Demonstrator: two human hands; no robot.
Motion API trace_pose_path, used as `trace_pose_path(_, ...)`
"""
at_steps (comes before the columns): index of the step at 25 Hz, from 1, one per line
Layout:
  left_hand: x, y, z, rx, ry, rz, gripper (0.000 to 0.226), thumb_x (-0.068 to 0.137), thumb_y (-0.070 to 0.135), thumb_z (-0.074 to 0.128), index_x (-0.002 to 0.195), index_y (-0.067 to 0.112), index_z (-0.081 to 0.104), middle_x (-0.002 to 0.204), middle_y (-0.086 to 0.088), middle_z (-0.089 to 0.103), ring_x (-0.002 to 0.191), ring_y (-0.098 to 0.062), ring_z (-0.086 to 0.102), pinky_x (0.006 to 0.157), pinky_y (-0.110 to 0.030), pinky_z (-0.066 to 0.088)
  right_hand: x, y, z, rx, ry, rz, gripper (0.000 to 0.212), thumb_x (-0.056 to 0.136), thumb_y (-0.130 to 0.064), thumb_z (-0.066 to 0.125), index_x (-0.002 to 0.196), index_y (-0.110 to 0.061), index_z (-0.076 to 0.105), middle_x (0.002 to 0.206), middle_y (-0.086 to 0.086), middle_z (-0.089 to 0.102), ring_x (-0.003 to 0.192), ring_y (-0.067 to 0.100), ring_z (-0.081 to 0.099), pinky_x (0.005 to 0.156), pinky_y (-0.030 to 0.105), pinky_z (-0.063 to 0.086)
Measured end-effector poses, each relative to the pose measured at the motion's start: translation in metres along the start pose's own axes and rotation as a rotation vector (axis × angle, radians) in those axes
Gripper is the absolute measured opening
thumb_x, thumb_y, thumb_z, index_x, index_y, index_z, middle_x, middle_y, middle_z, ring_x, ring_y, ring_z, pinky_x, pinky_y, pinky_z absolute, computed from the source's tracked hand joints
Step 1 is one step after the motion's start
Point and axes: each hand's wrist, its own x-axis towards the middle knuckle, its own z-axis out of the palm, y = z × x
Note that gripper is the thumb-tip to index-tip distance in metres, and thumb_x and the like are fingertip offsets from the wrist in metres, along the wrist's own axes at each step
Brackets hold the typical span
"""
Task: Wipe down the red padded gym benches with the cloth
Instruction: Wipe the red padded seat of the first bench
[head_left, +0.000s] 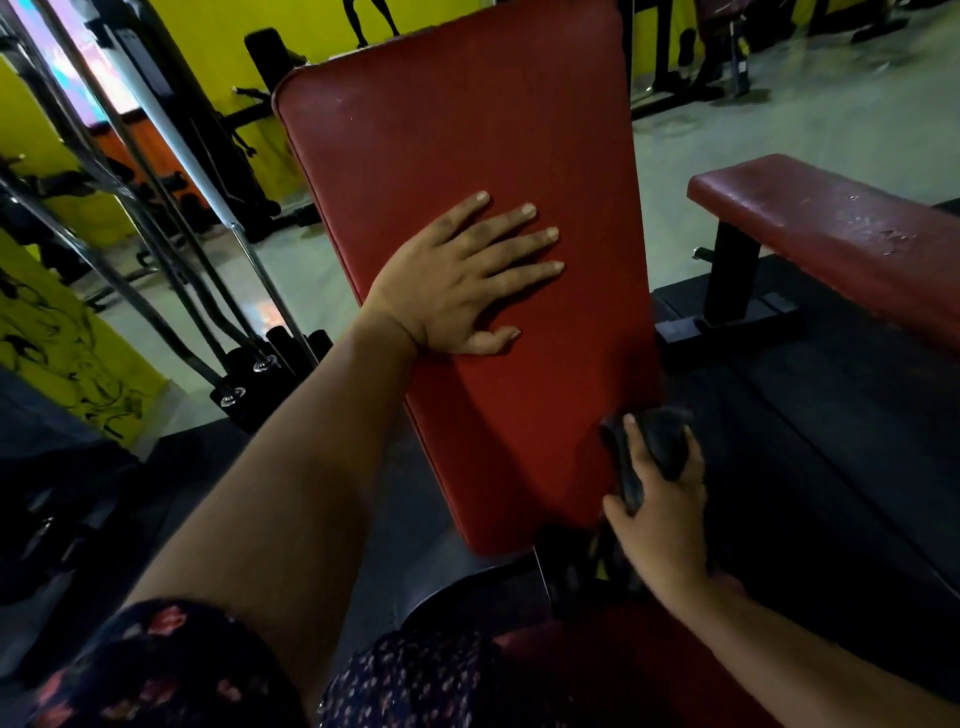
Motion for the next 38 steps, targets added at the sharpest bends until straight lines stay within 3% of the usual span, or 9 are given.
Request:
trace_pose_path(5, 0.0, 0.0, 0.001, -0.006, 0.01, -0.01, 0.068, 0.09, 0.06, 0.046, 0.147, 0.023, 0.046, 0.151, -0.004, 0.046, 0.14, -0.027, 0.04, 0.115, -0.05, 0.025, -0.018, -0.069, 0.04, 0.412, 0.017, 0.437, 0.091, 0.088, -0.019, 0.065, 0.151, -0.047, 0.006, 0.157, 0.016, -0.011, 0.133, 0.044, 0.032, 0.108, 0.036, 0.034)
trace_pose_path(10, -0.001, -0.001, 0.001, 0.006, 0.003, 0.002, 0.068, 0.09, 0.06, 0.047, 0.147, 0.022, 0.045, 0.151, -0.005, 0.046, 0.14, -0.028, 0.041, 0.115, -0.05, 0.025, -0.035, -0.11, 0.062, 0.496, -0.12, 0.404, 0.095, 0.089, -0.023, 0.061, 0.141, -0.055, -0.011, 0.153, 0.016, -0.019, 0.126, 0.04, 0.039, 0.107, 0.031, 0.036)
trace_pose_path(14, -0.001, 0.0, 0.001, 0.02, -0.005, 0.002, 0.067, 0.092, 0.061, 0.043, 0.147, 0.023, 0.045, 0.151, -0.005, 0.045, 0.14, -0.028, 0.041, 0.115, -0.05, 0.025, -0.052, -0.113, 0.068, 0.304, -0.257, 0.2, 0.09, 0.091, -0.032, 0.059, 0.148, -0.052, -0.007, 0.151, 0.016, -0.025, 0.135, 0.035, 0.031, 0.109, 0.027, 0.031)
trace_pose_path(17, 0.0, -0.001, -0.001, 0.029, -0.005, -0.005, 0.068, 0.092, 0.061, 0.043, 0.148, 0.022, 0.044, 0.151, -0.005, 0.045, 0.14, -0.028, 0.041, 0.115, -0.05, 0.025, -0.068, -0.091, 0.074, -0.025, -0.296, -0.042, 0.103, 0.086, -0.038, 0.067, 0.14, -0.063, -0.016, 0.152, 0.017, -0.018, 0.13, 0.039, 0.036, 0.097, 0.037, 0.046)
trace_pose_path(21, -0.002, -0.001, 0.0, 0.069, -0.021, 0.031, 0.07, 0.093, 0.062, 0.039, 0.15, 0.022, 0.041, 0.153, -0.006, 0.043, 0.141, -0.029, 0.039, 0.115, -0.05, 0.024, -0.068, -0.061, 0.088, -0.437, -0.249, -0.403, 0.101, 0.058, -0.019, 0.086, 0.144, -0.042, 0.038, 0.145, 0.02, 0.034, 0.085, 0.041, 0.059, 0.056, 0.047, 0.051)
trace_pose_path(24, -0.003, -0.001, 0.0, 0.057, -0.023, 0.1, 0.068, 0.093, 0.061, 0.039, 0.15, 0.023, 0.041, 0.153, -0.005, 0.042, 0.142, -0.028, 0.038, 0.115, -0.051, 0.024, -0.068, -0.054, 0.102, -0.67, -0.228, -0.739, 0.066, 0.072, -0.024, 0.077, 0.135, -0.029, 0.055, 0.152, 0.009, 0.022, 0.09, 0.042, 0.054, 0.058, 0.047, 0.051)
trace_pose_path(27, -0.003, -0.002, -0.001, 0.03, -0.052, 0.169, 0.073, 0.093, 0.066, 0.038, 0.151, 0.023, 0.039, 0.154, -0.005, 0.04, 0.142, -0.03, 0.037, 0.115, -0.052, 0.024, -0.059, -0.039, 0.103, -0.785, -0.191, -0.974, 0.06, 0.081, -0.035, 0.07, 0.138, -0.026, 0.053, 0.156, 0.001, 0.01, 0.099, 0.042, 0.045, 0.062, 0.049, 0.051)
trace_pose_path(34, -0.004, -0.003, 0.001, -0.004, -0.091, 0.22, 0.075, 0.093, 0.067, 0.034, 0.154, 0.025, 0.03, 0.159, -0.004, 0.03, 0.147, -0.028, 0.027, 0.116, -0.055, 0.019, -0.003, 0.034, 0.038, -0.89, 0.076, -1.061, 0.04, 0.085, -0.022, 0.048, 0.12, -0.032, 0.066, 0.152, -0.001, 0.025, 0.096, 0.037, 0.046, 0.064, 0.046, 0.048)
trace_pose_path(38, -0.006, -0.002, 0.003, 0.011, -0.14, 0.228, 0.075, 0.092, 0.067, 0.034, 0.155, 0.025, 0.03, 0.159, -0.005, 0.031, 0.147, -0.028, 0.025, 0.118, -0.055, 0.016, 0.022, 0.082, -0.019, -0.825, 0.152, -0.913, 0.055, 0.064, -0.008, 0.076, 0.115, -0.027, 0.072, 0.141, 0.005, 0.036, 0.086, 0.043, 0.058, 0.056, 0.047, 0.051)
